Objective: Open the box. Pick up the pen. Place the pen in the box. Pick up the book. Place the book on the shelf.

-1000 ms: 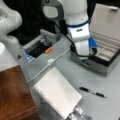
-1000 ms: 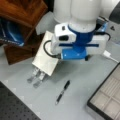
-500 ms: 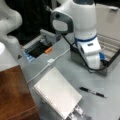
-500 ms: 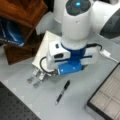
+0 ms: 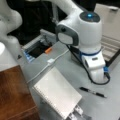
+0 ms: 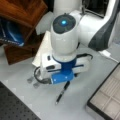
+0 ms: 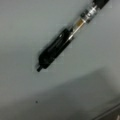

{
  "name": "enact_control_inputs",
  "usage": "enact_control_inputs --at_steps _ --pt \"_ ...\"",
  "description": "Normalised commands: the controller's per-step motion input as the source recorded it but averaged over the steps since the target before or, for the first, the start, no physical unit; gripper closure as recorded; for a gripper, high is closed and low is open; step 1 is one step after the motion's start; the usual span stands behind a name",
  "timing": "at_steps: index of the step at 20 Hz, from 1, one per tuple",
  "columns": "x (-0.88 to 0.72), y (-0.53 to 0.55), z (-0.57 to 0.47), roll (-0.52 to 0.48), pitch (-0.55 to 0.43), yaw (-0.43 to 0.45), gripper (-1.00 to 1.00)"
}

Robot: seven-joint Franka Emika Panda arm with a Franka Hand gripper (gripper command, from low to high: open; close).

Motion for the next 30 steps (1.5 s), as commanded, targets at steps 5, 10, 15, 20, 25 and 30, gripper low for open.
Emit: enact_control_inputs --at_steps 5,10,15,20,25,30 --pt "0.3 -0.05 -0.11 -0.111 0.14 0.015 -1.0" --pt "0.22 -0.03 -0.11 -0.136 0.146 -0.002 -1.0" --pt "0.25 -0.02 -0.14 -0.138 0.067 0.0 -1.0" --pt "0.31 0.03 -0.19 -0.138 0.006 0.001 -1.0" --pt "0.33 0.1 -0.15 -0.12 0.042 -0.006 -1.0" --pt "0.27 0.13 -0.02 -0.132 0.059 -0.021 -1.0"
